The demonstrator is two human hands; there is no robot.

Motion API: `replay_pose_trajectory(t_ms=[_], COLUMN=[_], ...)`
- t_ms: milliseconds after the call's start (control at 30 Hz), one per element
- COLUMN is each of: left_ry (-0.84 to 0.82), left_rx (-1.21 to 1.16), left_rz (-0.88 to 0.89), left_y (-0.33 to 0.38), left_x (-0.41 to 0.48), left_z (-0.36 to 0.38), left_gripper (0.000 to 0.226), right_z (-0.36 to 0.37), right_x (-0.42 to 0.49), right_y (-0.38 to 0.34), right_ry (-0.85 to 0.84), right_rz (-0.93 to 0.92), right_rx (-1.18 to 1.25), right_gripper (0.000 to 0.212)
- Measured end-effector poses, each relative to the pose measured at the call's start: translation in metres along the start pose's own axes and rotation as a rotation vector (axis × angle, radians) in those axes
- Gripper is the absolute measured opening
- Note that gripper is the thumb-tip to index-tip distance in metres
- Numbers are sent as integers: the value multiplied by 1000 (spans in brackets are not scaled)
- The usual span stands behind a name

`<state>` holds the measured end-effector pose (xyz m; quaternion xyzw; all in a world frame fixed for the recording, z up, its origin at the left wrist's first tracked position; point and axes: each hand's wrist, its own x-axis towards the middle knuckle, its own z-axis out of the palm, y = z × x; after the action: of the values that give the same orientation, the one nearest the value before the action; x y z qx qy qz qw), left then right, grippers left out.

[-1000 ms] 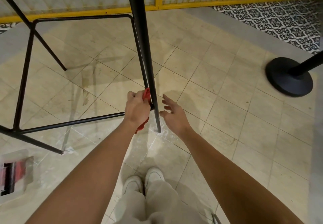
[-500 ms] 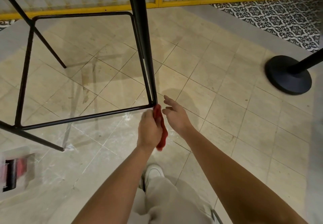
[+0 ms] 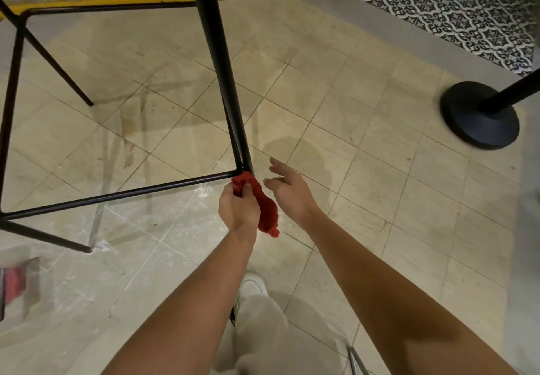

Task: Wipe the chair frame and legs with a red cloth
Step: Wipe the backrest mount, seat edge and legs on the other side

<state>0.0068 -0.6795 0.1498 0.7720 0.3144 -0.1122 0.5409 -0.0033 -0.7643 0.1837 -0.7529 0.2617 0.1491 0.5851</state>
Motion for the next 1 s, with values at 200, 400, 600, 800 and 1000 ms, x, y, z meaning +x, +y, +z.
replay_pose_trajectory(t_ms=[200, 400, 600, 800, 1000], left_ry=[-85, 15, -108, -183, -267], left_rx=[230, 83, 198, 58, 61], left_rz=[38, 77, 20, -79, -25], left_y=[-10, -9, -12, -5, -12], left_x=[16, 8, 9, -7, 3], left_z=[-5, 3, 0, -3, -13], left_gripper=[23, 17, 18, 30, 30], right_z=[-2, 7, 6, 16, 9], right_x=[7, 9, 11, 0, 1], right_y=[12, 18, 23, 32, 40], right_ry=[-12, -10, -51, -45, 34], right_rz=[46, 61, 105, 94, 85], right_rx=[33, 28, 34, 56, 63], right_gripper=[56, 55, 45, 37, 44])
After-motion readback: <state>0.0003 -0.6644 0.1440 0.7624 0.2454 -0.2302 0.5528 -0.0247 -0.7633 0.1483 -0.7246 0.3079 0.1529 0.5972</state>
